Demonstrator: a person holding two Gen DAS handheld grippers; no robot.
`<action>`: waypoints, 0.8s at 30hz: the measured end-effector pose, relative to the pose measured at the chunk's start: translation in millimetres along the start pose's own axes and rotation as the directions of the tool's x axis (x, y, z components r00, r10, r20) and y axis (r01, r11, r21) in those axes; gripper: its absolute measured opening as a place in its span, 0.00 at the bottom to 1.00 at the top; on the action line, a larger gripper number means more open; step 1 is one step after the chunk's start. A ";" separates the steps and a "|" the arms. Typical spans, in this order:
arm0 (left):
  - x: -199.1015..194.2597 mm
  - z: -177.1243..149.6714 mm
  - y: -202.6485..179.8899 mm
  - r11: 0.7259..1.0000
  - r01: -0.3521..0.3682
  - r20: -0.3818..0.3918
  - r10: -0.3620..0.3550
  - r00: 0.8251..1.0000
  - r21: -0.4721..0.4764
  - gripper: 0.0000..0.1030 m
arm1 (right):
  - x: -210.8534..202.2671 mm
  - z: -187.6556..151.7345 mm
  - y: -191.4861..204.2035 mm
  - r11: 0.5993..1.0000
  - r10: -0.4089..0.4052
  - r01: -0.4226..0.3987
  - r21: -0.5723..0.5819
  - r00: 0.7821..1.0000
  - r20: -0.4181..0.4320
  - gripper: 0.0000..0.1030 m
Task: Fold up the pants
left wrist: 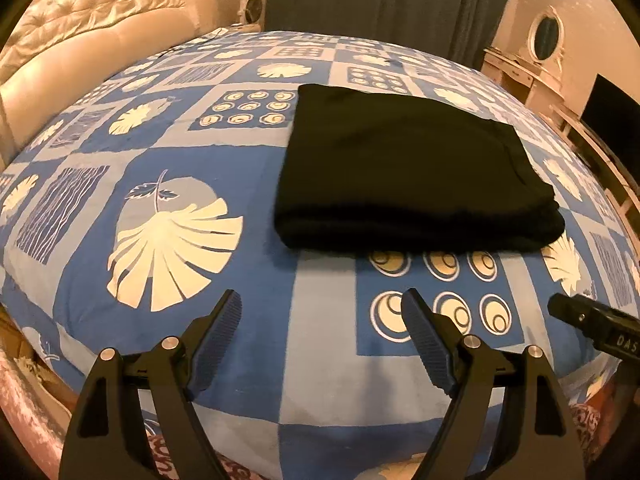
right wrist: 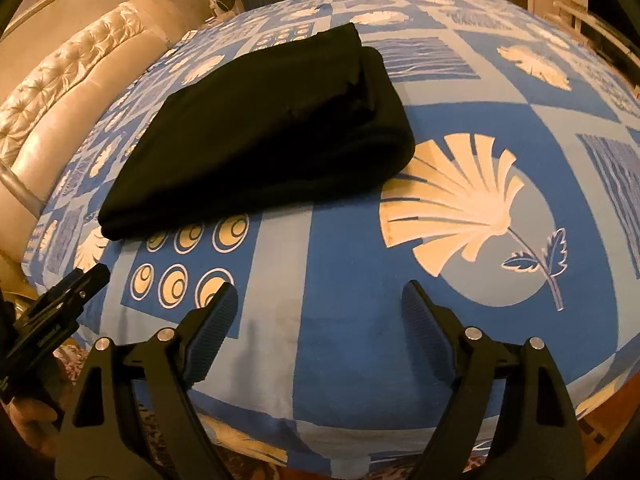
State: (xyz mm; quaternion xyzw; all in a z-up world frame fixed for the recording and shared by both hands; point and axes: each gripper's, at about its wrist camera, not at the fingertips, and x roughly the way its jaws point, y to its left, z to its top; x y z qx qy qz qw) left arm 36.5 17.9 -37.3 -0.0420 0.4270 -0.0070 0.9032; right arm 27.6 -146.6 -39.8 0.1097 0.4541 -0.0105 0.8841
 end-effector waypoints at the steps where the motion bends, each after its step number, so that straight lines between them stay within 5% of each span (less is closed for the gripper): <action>1: -0.5 0.0 -1.2 1.000 0.000 0.001 0.000 1.000 0.002 0.78 | -0.4 -0.1 0.4 1.000 -0.006 0.006 -0.006 1.000 0.002 0.82; 24: -8.7 1.6 -12.8 0.999 -0.027 0.022 0.027 0.999 0.024 0.78 | -7.4 2.9 2.0 1.000 -0.023 0.024 -0.017 0.999 0.025 0.82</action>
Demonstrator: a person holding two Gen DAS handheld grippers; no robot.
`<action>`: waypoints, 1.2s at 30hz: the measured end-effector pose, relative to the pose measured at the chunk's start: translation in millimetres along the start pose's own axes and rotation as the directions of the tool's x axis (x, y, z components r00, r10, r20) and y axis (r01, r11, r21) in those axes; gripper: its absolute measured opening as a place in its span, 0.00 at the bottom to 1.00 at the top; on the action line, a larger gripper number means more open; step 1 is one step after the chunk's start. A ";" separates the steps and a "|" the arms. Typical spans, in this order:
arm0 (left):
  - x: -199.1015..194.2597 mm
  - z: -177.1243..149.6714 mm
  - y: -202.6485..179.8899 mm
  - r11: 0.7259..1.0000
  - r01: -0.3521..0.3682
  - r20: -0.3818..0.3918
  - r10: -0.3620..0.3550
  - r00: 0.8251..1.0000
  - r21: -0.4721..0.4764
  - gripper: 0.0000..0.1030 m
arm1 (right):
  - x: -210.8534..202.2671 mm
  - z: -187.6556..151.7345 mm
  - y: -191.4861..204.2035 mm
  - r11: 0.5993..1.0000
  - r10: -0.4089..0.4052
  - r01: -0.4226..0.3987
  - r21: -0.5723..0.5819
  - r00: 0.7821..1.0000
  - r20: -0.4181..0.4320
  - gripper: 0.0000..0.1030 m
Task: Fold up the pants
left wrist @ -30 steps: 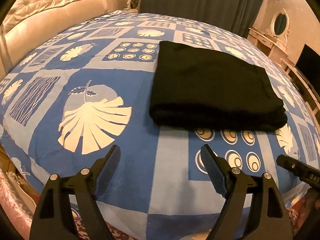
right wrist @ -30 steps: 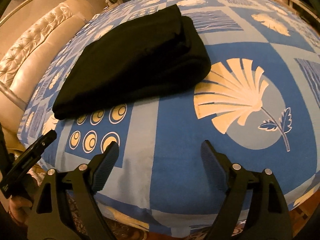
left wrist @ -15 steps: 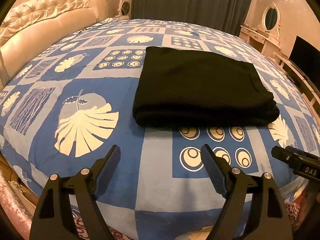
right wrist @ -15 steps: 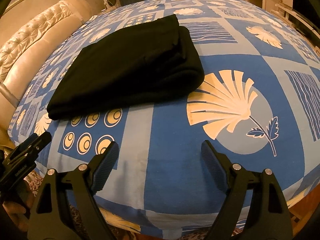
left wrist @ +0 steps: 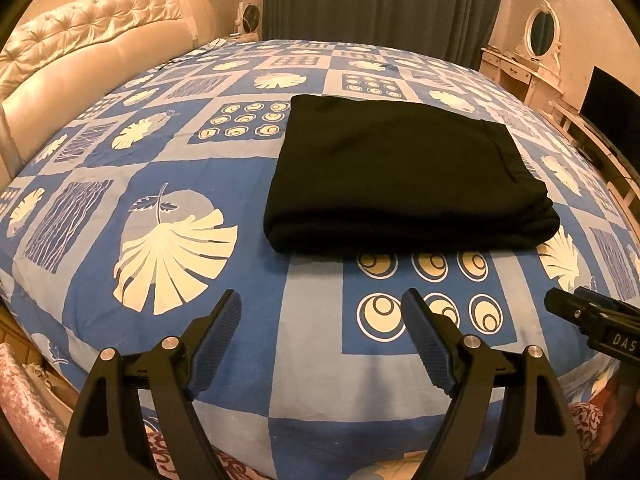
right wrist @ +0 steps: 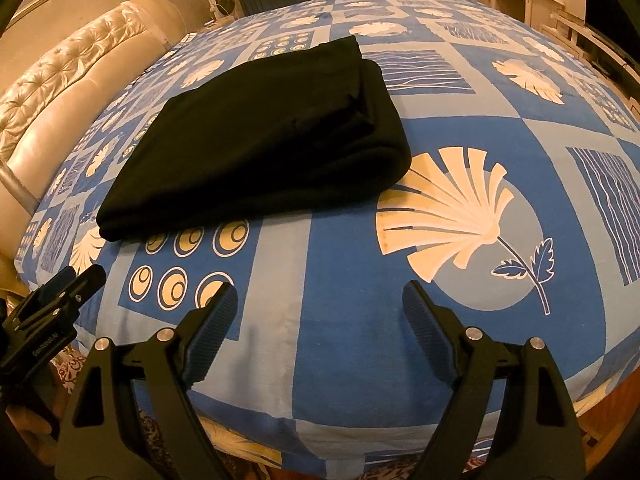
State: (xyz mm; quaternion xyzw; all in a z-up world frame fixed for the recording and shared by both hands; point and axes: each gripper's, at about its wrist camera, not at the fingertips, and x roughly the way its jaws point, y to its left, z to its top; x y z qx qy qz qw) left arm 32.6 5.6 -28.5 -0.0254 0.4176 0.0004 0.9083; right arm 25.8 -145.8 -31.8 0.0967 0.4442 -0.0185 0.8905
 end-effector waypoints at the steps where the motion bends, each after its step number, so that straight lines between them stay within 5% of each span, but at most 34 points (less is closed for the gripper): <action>1: -0.2 -0.1 0.0 1.000 0.000 0.001 0.000 1.000 -0.002 0.78 | 0.0 0.1 -0.4 1.000 0.001 -0.001 0.002 1.000 0.000 0.82; 36: -10.2 10.8 -4.2 1.000 0.020 0.034 -0.021 0.999 0.019 0.78 | 4.3 -5.7 9.2 1.000 0.007 -0.007 -0.012 1.000 -0.012 0.82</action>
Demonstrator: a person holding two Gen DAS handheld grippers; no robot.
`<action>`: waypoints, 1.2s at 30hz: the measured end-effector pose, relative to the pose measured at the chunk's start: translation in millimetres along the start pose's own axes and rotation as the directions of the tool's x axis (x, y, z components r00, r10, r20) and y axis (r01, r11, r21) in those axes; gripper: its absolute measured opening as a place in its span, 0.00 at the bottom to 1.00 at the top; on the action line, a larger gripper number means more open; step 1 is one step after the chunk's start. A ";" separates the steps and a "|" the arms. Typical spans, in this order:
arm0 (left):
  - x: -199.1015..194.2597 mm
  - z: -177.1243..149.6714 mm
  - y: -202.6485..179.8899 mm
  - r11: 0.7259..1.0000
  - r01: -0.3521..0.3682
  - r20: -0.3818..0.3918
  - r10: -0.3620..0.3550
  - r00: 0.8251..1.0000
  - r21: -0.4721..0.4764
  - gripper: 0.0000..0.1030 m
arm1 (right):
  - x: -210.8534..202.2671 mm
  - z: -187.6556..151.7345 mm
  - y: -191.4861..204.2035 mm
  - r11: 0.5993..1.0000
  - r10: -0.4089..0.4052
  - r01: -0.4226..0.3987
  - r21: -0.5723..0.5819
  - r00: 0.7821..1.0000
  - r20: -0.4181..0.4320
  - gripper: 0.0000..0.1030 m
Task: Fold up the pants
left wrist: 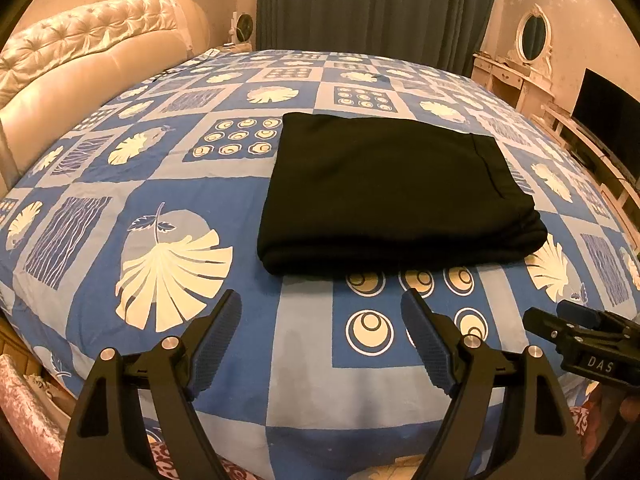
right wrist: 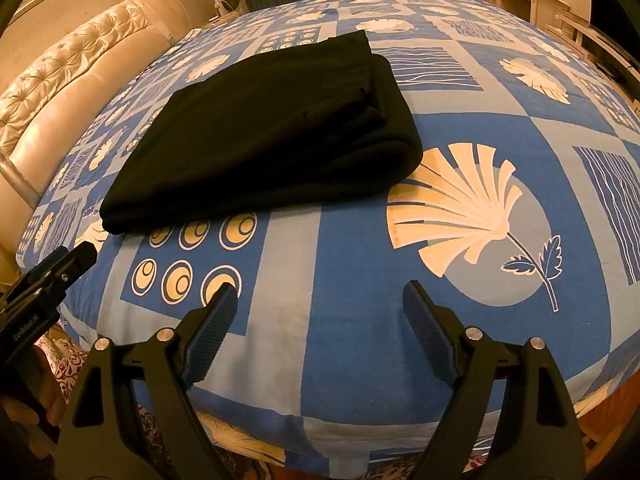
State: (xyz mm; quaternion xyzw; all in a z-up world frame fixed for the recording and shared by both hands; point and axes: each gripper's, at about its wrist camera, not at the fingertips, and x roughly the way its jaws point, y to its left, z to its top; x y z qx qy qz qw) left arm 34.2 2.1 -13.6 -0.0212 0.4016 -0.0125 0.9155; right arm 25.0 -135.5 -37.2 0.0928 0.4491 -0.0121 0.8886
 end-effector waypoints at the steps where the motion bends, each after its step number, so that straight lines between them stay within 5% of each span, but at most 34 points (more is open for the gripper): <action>1: -0.3 -0.3 -0.5 1.000 0.001 0.001 -0.001 1.000 0.002 0.78 | -0.1 0.1 0.3 1.000 0.000 0.000 0.000 1.000 -0.001 0.82; 36: 6.0 6.9 -4.8 0.997 -0.066 -0.028 0.067 0.997 0.034 0.78 | 2.1 1.1 2.8 1.000 0.008 -0.008 -0.015 1.000 -0.013 0.82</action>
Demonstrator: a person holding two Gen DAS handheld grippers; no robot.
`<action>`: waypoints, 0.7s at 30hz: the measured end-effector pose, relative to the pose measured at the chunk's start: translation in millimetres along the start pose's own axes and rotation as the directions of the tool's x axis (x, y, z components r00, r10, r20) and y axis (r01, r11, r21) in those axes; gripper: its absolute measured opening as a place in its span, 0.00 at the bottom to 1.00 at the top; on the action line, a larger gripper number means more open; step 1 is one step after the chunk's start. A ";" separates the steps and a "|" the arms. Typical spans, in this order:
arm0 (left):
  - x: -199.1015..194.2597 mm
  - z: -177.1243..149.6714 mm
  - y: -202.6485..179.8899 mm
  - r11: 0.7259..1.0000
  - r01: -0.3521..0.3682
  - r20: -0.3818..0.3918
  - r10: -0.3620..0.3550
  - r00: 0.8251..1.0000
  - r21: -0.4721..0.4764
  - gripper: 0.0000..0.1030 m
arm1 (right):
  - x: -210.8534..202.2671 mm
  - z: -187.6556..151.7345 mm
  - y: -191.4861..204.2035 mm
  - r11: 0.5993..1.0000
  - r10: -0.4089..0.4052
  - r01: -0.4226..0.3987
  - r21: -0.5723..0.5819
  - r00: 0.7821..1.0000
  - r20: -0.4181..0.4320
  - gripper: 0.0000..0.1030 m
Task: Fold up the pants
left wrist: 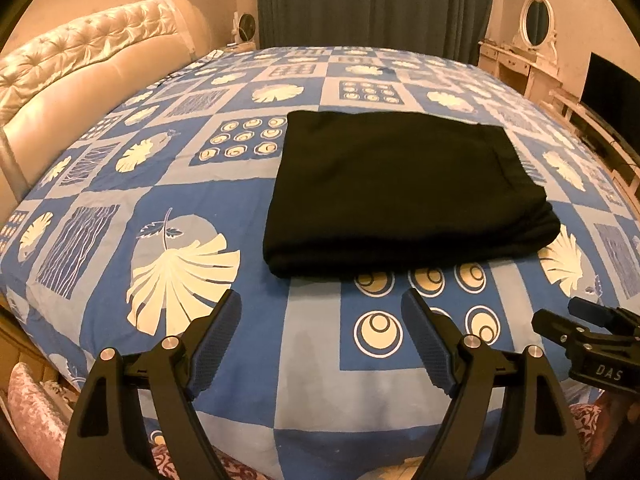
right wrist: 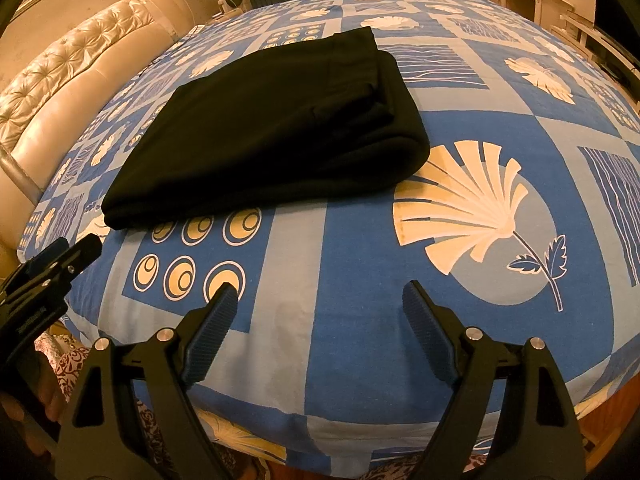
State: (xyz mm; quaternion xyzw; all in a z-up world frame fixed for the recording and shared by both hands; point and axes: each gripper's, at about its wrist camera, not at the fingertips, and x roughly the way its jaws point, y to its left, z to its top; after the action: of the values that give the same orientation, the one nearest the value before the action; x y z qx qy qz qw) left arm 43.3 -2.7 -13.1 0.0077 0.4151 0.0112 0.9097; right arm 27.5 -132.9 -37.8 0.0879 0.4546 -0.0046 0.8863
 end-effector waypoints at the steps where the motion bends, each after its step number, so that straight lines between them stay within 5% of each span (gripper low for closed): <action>1: 0.2 0.4 0.3 1.000 -0.007 0.003 0.007 1.000 -0.002 0.78 | 0.1 0.4 -0.7 1.000 0.001 -0.001 0.000 1.000 0.000 0.82; 5: -2.0 4.3 3.3 0.999 0.012 0.020 -0.011 1.000 -0.036 0.80 | -0.5 0.6 -0.7 1.000 0.007 -0.007 0.001 1.000 -0.001 0.82; 7: -5.2 9.7 4.5 0.998 -0.001 0.041 0.003 0.999 -0.059 0.88 | -0.5 0.6 -1.1 1.000 0.008 -0.008 0.001 1.000 -0.002 0.82; 11: -8.6 27.1 3.4 0.987 -0.157 0.103 0.159 0.982 -0.027 0.89 | -0.1 0.2 -4.2 1.000 0.019 -0.019 0.020 1.000 -0.007 0.82; 14: -9.3 39.6 16.4 0.995 -0.095 0.147 0.100 0.984 -0.043 0.89 | -0.9 1.8 -7.9 0.999 0.036 -0.035 0.041 0.999 -0.019 0.82; 18: 19.8 70.0 60.3 0.997 -0.032 0.120 0.041 0.992 -0.073 0.89 | -13.4 25.4 -23.5 0.991 0.085 -0.087 0.099 0.996 0.018 0.82; 21: 60.8 92.5 109.4 0.987 -0.120 0.094 0.131 0.987 -0.109 0.89 | -18.9 65.1 -49.1 0.988 0.058 -0.070 0.141 0.994 0.091 0.88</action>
State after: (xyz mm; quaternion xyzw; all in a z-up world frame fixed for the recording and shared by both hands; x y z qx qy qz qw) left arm 151.6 107.8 4.2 -0.0125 0.3663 0.0896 0.9261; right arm 64.5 -193.0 7.2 0.1660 0.4114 -0.0127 0.8961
